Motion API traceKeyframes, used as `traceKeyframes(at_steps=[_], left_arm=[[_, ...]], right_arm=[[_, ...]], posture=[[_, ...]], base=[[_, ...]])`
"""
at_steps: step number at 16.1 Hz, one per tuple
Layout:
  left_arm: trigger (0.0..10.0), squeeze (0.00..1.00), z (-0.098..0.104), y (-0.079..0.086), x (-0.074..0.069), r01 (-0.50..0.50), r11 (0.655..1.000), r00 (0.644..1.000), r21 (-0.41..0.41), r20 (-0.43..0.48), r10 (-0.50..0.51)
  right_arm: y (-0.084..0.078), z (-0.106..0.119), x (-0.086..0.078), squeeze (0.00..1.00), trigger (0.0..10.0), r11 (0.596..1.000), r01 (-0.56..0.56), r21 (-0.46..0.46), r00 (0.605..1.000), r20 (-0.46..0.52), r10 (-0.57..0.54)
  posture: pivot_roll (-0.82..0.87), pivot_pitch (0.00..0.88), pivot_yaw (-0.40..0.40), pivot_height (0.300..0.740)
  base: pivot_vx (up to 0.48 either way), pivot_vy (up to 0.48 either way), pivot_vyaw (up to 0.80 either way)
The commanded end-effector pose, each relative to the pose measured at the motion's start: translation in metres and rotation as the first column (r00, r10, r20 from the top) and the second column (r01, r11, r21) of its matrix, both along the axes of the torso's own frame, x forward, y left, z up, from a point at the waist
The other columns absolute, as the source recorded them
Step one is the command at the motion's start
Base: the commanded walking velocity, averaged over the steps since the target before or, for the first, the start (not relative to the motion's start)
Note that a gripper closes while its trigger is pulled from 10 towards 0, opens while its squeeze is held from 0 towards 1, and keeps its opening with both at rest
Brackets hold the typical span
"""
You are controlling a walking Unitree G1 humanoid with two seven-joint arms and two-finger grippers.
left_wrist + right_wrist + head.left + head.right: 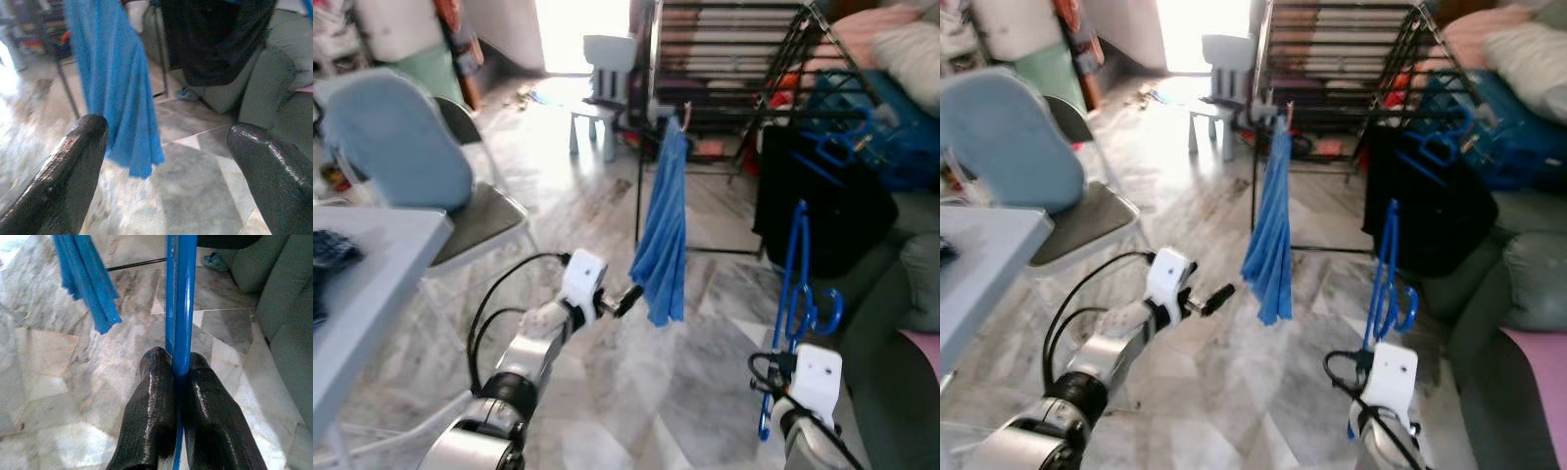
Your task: Hang hanger
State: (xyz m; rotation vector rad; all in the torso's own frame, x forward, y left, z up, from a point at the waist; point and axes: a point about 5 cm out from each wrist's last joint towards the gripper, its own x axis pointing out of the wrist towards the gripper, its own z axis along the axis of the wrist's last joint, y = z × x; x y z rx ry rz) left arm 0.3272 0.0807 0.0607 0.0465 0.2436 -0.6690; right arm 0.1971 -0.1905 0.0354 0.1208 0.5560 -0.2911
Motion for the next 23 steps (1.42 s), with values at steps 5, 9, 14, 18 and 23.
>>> traceKeyframes(at_steps=[5, 9, 14, 18, 23], left_arm=[[10.0, 0.00, 0.0006, -0.0059, -0.0011, 0.036, 0.999, 0.999, 0.018, 0.008, -0.036], [10.0, 0.00, -0.0019, -0.0098, -0.0032, 0.043, 0.999, 0.999, 0.033, 0.004, -0.043], [10.0, 0.00, -0.0021, -0.0112, -0.0031, 0.042, 0.998, 0.999, 0.036, 0.000, -0.042], [10.0, 0.00, -0.0021, -0.0123, -0.0032, 0.048, 0.998, 0.999, 0.042, 0.000, -0.048], [10.0, 0.00, -0.0043, -0.0140, -0.0050, 0.057, 0.997, 0.998, 0.048, -0.008, -0.056]], right_arm=[[-0.0039, 0.0031, 0.0055, 0.00, 10.0, 1.000, 0.016, -0.006, 1.000, 0.010, -0.016], [-0.0035, 0.0020, 0.0051, 0.00, 10.0, 1.000, 0.008, -0.006, 1.000, 0.006, -0.008], [0.0004, -0.0010, 0.0037, 0.00, 10.0, 1.000, -0.019, 0.008, 1.000, -0.013, 0.019], [0.0033, -0.0017, 0.0034, 0.00, 10.0, 0.999, -0.034, 0.016, 0.999, -0.018, 0.035], [-0.0006, -0.0008, 0.0043, 0.00, 10.0, 0.999, -0.034, 0.011, 0.999, -0.019, 0.034]], posture=[[-0.03, 0.000, -0.001, 0.740], [-0.03, 0.000, 0.001, 0.740], [-0.04, 0.000, 0.006, 0.740], [-0.04, 0.000, 0.006, 0.740], [-0.04, 0.000, 0.007, 0.740]], base=[[0.477, 0.000, 0.00], [0.480, 0.000, 0.00], [0.480, 0.000, 0.00], [0.480, 0.000, 0.00], [0.480, 0.000, 0.00]])
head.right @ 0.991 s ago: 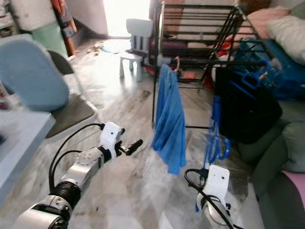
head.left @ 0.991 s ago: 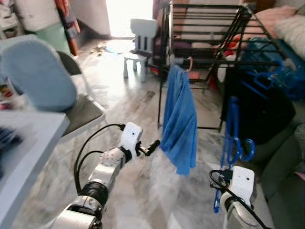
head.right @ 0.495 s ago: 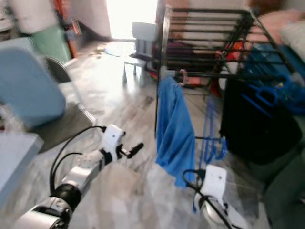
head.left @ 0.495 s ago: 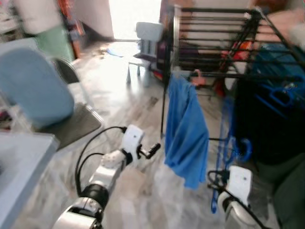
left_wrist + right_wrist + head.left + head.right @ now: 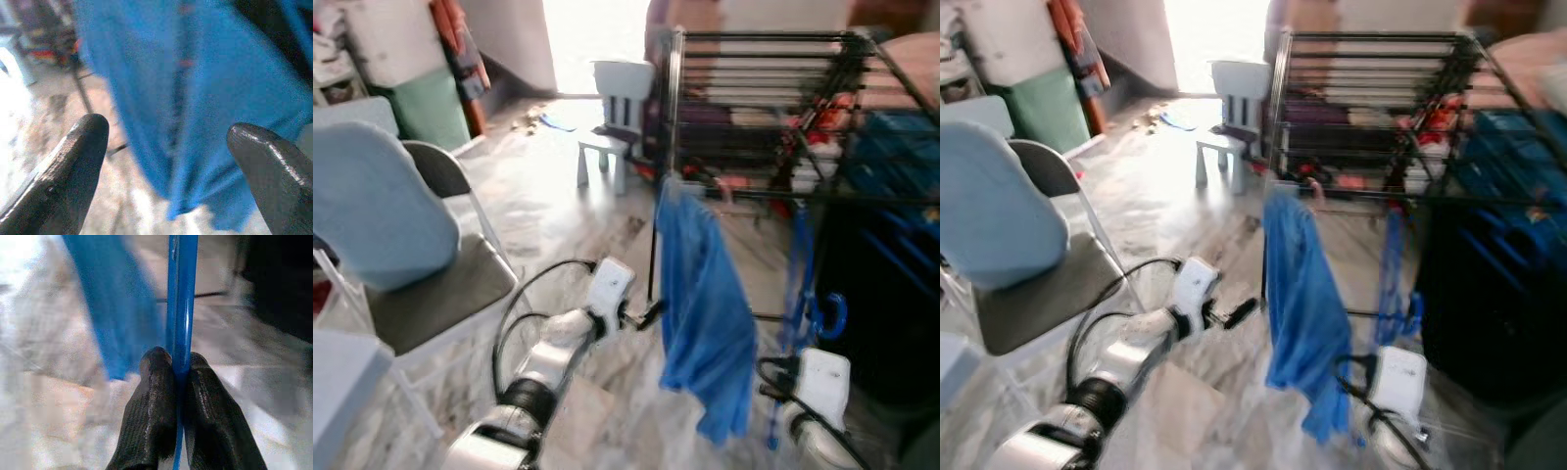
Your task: Hang hanger
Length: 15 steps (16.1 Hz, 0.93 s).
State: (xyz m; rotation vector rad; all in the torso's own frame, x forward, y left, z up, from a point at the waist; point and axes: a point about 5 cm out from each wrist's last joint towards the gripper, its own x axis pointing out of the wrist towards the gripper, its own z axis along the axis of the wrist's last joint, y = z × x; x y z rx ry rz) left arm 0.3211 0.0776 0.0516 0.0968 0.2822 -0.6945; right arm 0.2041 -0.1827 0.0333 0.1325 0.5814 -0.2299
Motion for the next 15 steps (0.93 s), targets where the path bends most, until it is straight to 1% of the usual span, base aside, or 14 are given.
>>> traceKeyframes(at_steps=[1, 5, 7, 12, 14, 15], left_arm=[[10.0, 0.00, 0.005, -0.011, 0.001, 0.025, 1.000, 1.000, -0.007, 0.012, -0.025], [10.0, 0.00, 0.004, -0.012, 0.001, 0.027, 1.000, 1.000, 0.000, 0.007, -0.027], [10.0, 0.00, 0.003, -0.012, 0.001, 0.027, 1.000, 1.000, -0.001, 0.003, -0.027], [10.0, 0.00, 0.002, -0.013, 0.000, 0.024, 1.000, 1.000, 0.000, -0.002, -0.024], [10.0, 0.00, 0.002, -0.013, 0.000, 0.026, 1.000, 1.000, -0.002, -0.005, -0.026], [10.0, 0.00, 0.002, -0.012, 0.000, 0.026, 1.000, 1.000, -0.002, -0.007, -0.026]], right_arm=[[-0.009, 0.001, -0.002, 0.00, 10.0, 1.000, 0.021, -0.020, 1.000, 0.000, -0.021], [-0.012, 0.000, -0.001, 0.00, 10.0, 1.000, 0.014, -0.021, 1.000, -0.015, -0.014], [-0.016, 0.000, -0.001, 0.00, 10.0, 1.000, 0.004, -0.023, 1.000, -0.024, -0.004], [-0.026, 0.004, 0.000, 0.00, 10.0, 0.999, -0.042, -0.027, 0.999, -0.029, 0.041], [-0.032, 0.013, 0.005, 0.00, 10.0, 0.998, -0.053, -0.041, 0.999, 0.012, 0.053], [-0.038, 0.023, 0.012, 0.00, 10.0, 0.998, -0.048, -0.044, 0.998, 0.049, 0.050]], posture=[[-0.04, 0.000, 0.008, 0.740], [-0.04, 0.000, 0.008, 0.740], [-0.04, 0.000, 0.006, 0.740], [-0.03, 0.000, 0.005, 0.740], [-0.03, 0.000, 0.006, 0.740], [-0.03, 0.000, 0.005, 0.740]], base=[[0.480, 0.000, 0.00], [0.480, 0.000, 0.00], [0.480, 0.000, 0.00], [0.000, 0.000, 0.00], [0.000, 0.000, 0.00], [0.000, 0.000, 0.00]])
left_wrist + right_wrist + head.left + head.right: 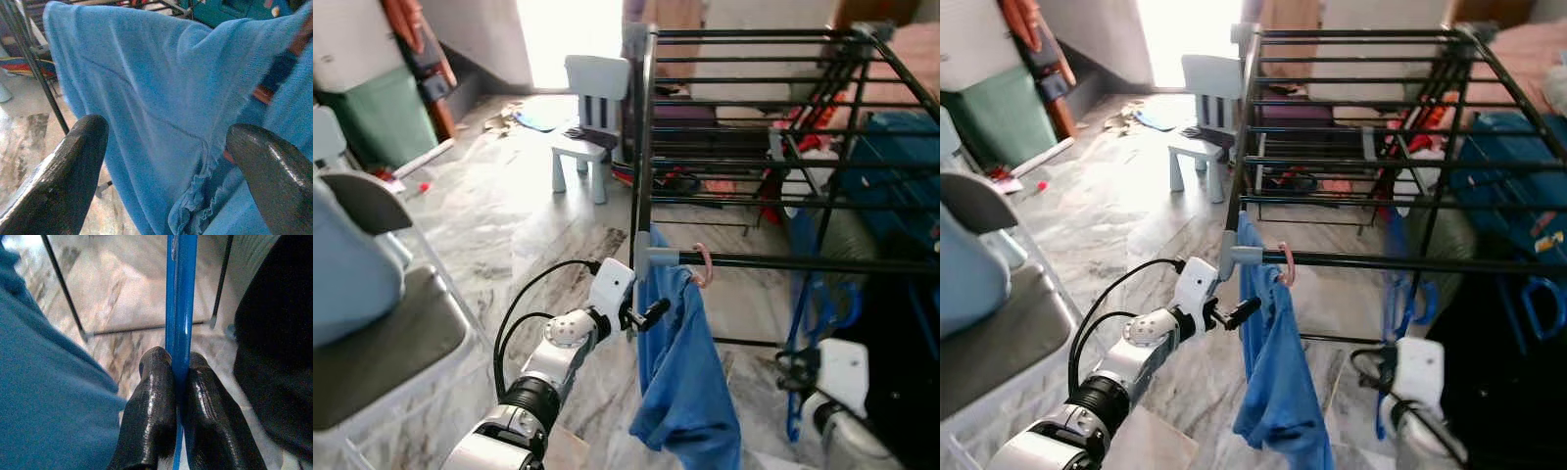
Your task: Hang hanger
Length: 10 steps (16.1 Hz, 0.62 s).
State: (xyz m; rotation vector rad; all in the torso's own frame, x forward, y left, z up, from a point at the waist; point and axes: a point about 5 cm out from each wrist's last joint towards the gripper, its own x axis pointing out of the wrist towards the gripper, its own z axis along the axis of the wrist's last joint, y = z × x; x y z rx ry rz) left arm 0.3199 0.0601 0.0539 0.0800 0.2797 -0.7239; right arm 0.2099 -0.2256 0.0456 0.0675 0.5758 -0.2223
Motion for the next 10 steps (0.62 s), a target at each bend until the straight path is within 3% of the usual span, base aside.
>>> traceKeyframes(at_steps=[1, 4, 7, 10], left_arm=[[10.0, 0.00, -0.001, 0.005, 0.000, 0.002, 1.000, 1.000, 0.020, -0.004, -0.002], [10.0, 0.00, -0.002, 0.005, 0.000, 0.008, 1.000, 1.000, 0.025, -0.006, -0.008], [10.0, 0.00, -0.001, 0.007, 0.000, 0.006, 0.999, 1.000, 0.032, -0.004, -0.006], [10.0, 0.00, -0.002, 0.011, 0.000, -0.002, 0.999, 1.000, 0.039, -0.003, 0.002]], right_arm=[[0.001, 0.016, 0.011, 0.00, 10.0, 1.000, -0.013, 0.016, 0.998, 0.065, 0.012], [-0.005, 0.027, 0.030, 0.00, 10.0, 0.999, 0.016, 0.052, 0.997, 0.070, -0.020], [0.014, 0.035, 0.057, 0.00, 10.0, 0.979, -0.056, 0.196, 0.998, 0.045, 0.048], [0.028, 0.034, 0.067, 0.00, 10.0, 0.969, -0.087, 0.232, 0.996, 0.008, 0.088]], posture=[[-0.03, 0.000, 0.005, 0.740], [-0.03, 0.000, 0.004, 0.740], [-0.01, 0.000, -0.007, 0.740], [0.02, 0.000, -0.019, 0.740]], base=[[0.000, 0.000, 0.00], [0.000, 0.000, 0.00], [0.000, 0.000, 0.00], [0.000, 0.000, 0.00]])
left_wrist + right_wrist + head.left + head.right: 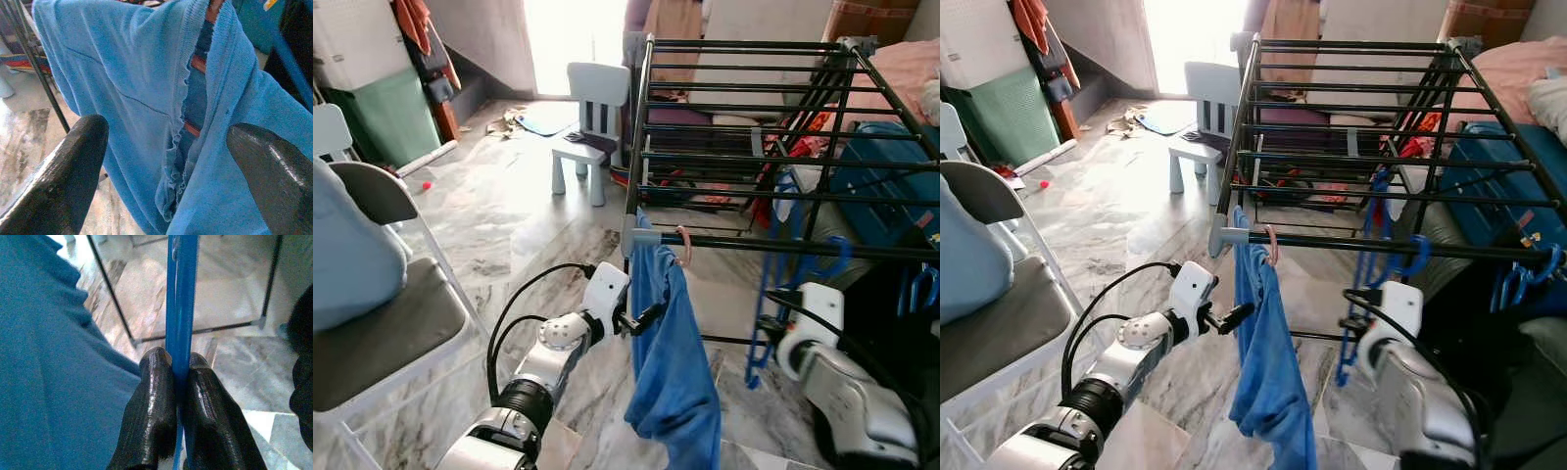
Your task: Hang hanger
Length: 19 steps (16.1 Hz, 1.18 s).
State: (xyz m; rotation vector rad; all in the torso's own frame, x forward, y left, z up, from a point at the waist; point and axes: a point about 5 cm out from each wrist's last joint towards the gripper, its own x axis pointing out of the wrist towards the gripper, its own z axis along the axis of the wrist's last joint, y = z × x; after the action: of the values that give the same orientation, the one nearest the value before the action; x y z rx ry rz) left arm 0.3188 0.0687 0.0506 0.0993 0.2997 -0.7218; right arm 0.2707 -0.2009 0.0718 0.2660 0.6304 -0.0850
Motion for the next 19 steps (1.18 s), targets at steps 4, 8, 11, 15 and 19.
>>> traceKeyframes(at_steps=[4, 8, 11, 15, 19], left_arm=[[10.0, 0.00, -0.001, 0.004, -0.001, 0.003, 1.000, 1.000, 0.025, 0.000, -0.003], [10.0, 0.00, -0.003, 0.002, -0.003, 0.012, 0.999, 1.000, 0.030, -0.012, -0.012], [10.0, 0.00, -0.004, 0.001, -0.004, 0.017, 0.999, 1.000, 0.032, -0.017, -0.017], [10.0, 0.00, -0.004, 0.000, -0.005, 0.020, 0.999, 1.000, 0.034, -0.021, -0.019], [10.0, 0.00, -0.005, -0.002, -0.006, 0.024, 0.999, 0.999, 0.037, -0.027, -0.023]], right_arm=[[0.014, 0.000, 0.004, 0.00, 10.0, 0.997, -0.072, 0.014, 0.996, -0.045, 0.073], [0.008, -0.016, -0.009, 0.00, 10.0, 0.999, -0.042, 0.006, 0.990, -0.134, 0.042], [-0.003, -0.020, -0.013, 0.00, 10.0, 1.000, 0.026, -0.010, 0.988, -0.151, -0.027], [-0.024, -0.016, -0.012, 0.00, 10.0, 0.991, 0.122, -0.056, 0.983, -0.131, -0.128], [-0.027, -0.015, -0.012, 0.04, 10.0, 0.990, 0.127, -0.055, 0.983, -0.126, -0.133]], posture=[[0.02, 0.000, -0.024, 0.740], [0.01, 0.000, -0.024, 0.740], [0.01, 0.000, -0.023, 0.740], [0.01, 0.000, -0.025, 0.740], [0.01, 0.000, -0.027, 0.740]], base=[[0.000, 0.000, 0.00], [0.000, 0.000, 0.00], [0.000, 0.000, 0.00], [0.000, 0.000, 0.00], [0.000, 0.000, 0.00]])
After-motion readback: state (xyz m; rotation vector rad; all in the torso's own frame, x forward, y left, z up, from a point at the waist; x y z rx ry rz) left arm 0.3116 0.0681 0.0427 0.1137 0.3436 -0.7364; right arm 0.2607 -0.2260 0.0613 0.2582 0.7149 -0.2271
